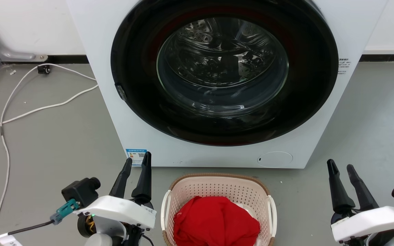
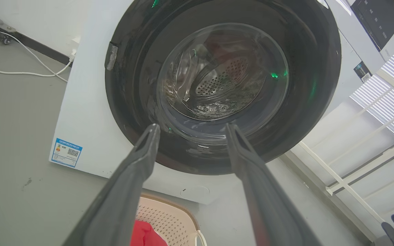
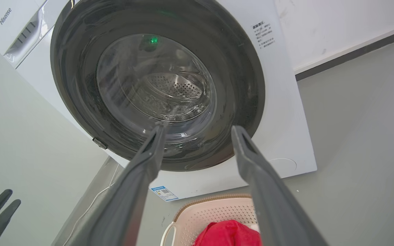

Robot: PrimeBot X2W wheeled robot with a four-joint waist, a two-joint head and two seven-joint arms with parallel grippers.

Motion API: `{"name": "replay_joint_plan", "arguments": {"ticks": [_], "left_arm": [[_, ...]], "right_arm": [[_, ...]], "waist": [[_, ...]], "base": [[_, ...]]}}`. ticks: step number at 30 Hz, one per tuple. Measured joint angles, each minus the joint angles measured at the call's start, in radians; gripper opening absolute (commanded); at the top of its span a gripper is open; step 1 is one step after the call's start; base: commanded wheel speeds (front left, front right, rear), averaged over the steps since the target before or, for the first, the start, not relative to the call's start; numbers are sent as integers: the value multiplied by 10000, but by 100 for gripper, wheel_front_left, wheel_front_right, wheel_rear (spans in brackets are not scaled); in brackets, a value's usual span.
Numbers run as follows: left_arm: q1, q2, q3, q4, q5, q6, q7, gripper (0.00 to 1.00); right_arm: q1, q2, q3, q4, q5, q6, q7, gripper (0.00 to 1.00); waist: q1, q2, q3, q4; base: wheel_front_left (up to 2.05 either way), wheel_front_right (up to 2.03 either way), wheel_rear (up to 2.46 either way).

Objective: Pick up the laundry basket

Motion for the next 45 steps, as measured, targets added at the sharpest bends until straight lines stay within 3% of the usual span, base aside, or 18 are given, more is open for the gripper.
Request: {"name": "replay_joint_plan", "arguments": {"ticks": [19, 45], "left_arm": [[-59, 0, -464, -10, 2019, 171, -479, 100], [-72, -4, -909, 50, 4111, 353, -1039, 100]], "right_arm": [[264, -2, 52, -546, -2309, 2, -46, 100], [587, -6, 27, -991, -4163, 6, -259, 100]], "waist": [[0, 0, -33, 46], [1, 0, -86, 82]], "base": [[0, 0, 0], [0, 0, 0]]}}
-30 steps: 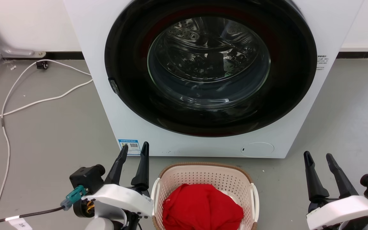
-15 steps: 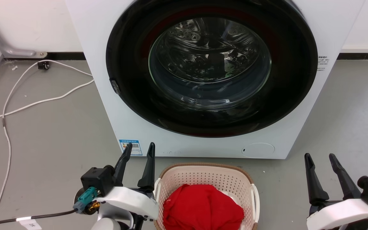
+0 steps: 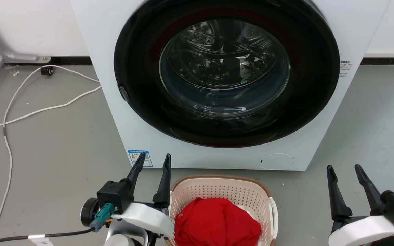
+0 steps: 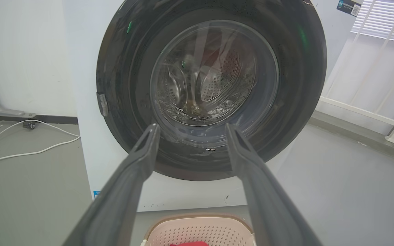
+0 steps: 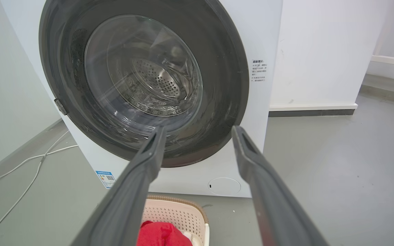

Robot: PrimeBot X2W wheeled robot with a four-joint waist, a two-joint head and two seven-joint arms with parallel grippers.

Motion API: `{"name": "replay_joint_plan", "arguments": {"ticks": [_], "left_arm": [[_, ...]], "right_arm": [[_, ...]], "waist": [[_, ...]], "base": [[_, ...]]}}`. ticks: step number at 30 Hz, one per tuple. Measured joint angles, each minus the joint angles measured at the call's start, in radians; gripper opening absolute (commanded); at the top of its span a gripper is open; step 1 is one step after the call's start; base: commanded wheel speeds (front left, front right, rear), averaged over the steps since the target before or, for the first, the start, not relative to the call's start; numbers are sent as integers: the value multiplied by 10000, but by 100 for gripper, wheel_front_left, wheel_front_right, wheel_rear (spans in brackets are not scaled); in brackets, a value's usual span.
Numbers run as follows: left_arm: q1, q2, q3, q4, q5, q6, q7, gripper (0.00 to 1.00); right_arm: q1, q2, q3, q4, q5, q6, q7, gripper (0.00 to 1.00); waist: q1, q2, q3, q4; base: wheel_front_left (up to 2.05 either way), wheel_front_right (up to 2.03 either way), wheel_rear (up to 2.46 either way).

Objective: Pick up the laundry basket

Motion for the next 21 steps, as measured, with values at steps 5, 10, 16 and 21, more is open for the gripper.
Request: {"name": "replay_joint_plan", "arguments": {"ticks": [5, 10, 16, 21], "left_arm": [[1, 2, -23, 25, 349, 40, -107, 100], [1, 0, -59, 40, 543, 42, -198, 100], [13, -2, -109, 54, 686, 86, -291, 100], [23, -2, -186, 96, 934, 130, -378, 100]], "right_arm": [[44, 0, -29, -73, -253, 0, -40, 100], [76, 0, -121, -157, -495, 8, -90, 100], [124, 0, -190, -259, -779, 13, -109, 100], [158, 0, -232, -324, -966, 13, -155, 100]], "waist": [[0, 0, -7, 7], [0, 0, 3, 33], [0, 0, -1, 66], [0, 0, 4, 102]], "base": [[0, 0, 0], [0, 0, 0], [0, 0, 0], [0, 0, 0]]}}
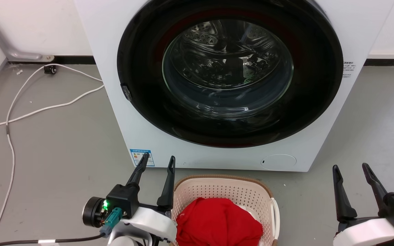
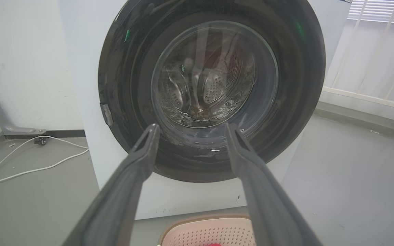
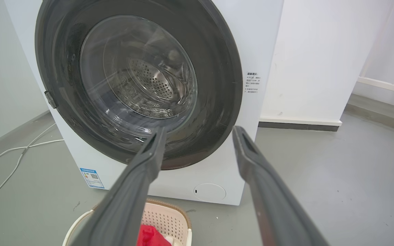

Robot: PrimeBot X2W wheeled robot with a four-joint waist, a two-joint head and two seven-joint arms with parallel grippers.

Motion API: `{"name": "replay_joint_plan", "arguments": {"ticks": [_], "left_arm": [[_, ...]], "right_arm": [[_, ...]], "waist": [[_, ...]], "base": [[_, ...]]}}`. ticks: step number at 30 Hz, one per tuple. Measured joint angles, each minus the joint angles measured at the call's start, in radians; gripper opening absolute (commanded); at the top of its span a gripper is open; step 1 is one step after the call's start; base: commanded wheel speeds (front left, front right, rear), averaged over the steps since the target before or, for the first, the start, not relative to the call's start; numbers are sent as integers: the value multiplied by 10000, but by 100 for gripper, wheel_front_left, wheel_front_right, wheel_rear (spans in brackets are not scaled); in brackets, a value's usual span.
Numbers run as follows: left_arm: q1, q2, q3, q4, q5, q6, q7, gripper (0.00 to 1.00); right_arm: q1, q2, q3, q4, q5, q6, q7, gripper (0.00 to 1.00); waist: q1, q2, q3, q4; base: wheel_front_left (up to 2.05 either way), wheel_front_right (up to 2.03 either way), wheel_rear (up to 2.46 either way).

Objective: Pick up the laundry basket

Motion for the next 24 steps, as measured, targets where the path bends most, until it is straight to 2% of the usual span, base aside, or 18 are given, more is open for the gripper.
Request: {"name": "replay_joint_plan", "arguments": {"ticks": [24], "left_arm": [[13, 0, -33, 316, -96, 84, -42, 100]], "right_arm": [[11, -2, -96, 109, 132, 0, -113, 100]], "waist": [[-1, 0, 8, 90]], "base": [[0, 0, 0]]}}
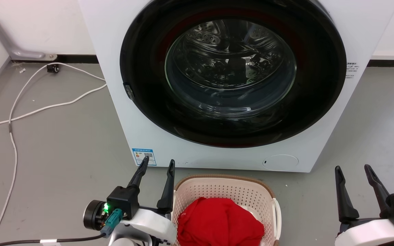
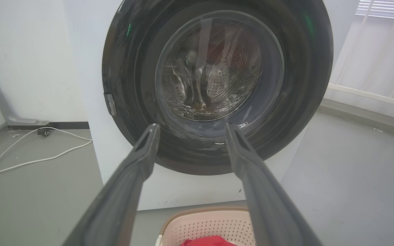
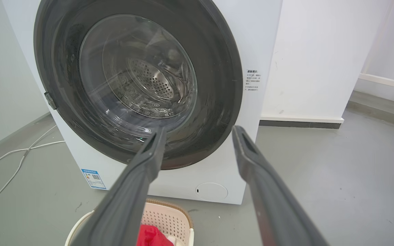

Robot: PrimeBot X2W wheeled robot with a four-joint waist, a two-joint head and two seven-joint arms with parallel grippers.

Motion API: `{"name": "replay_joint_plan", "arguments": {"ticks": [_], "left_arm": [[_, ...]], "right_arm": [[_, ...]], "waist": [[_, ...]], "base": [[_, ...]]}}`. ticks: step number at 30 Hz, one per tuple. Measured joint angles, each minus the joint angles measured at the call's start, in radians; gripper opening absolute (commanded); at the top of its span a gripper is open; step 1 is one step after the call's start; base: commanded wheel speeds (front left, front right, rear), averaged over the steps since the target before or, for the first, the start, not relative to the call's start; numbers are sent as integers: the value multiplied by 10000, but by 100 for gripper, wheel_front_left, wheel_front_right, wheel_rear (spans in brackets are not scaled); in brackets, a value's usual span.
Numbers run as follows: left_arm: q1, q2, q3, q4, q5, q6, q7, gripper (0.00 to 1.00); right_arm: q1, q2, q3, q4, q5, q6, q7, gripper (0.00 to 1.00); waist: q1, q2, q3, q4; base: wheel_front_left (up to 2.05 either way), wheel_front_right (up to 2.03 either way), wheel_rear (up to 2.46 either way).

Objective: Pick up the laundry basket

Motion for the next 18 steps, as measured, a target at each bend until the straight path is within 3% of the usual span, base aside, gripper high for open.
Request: {"name": "replay_joint_plan", "arguments": {"ticks": [9, 18], "left_arm": [[-257, 0, 81, 174, 61, -17, 0, 100], [-1271, 0, 395, 863, 82, -270, -2, 100]], "right_arm": [[-43, 0, -230, 345, 134, 0, 8, 100], [-1010, -4, -384, 1294, 508, 0, 6, 100]], "waist": [[-1, 0, 256, 27], [0, 0, 1587, -141]], "base": [[0, 0, 0], [0, 0, 0]]}}
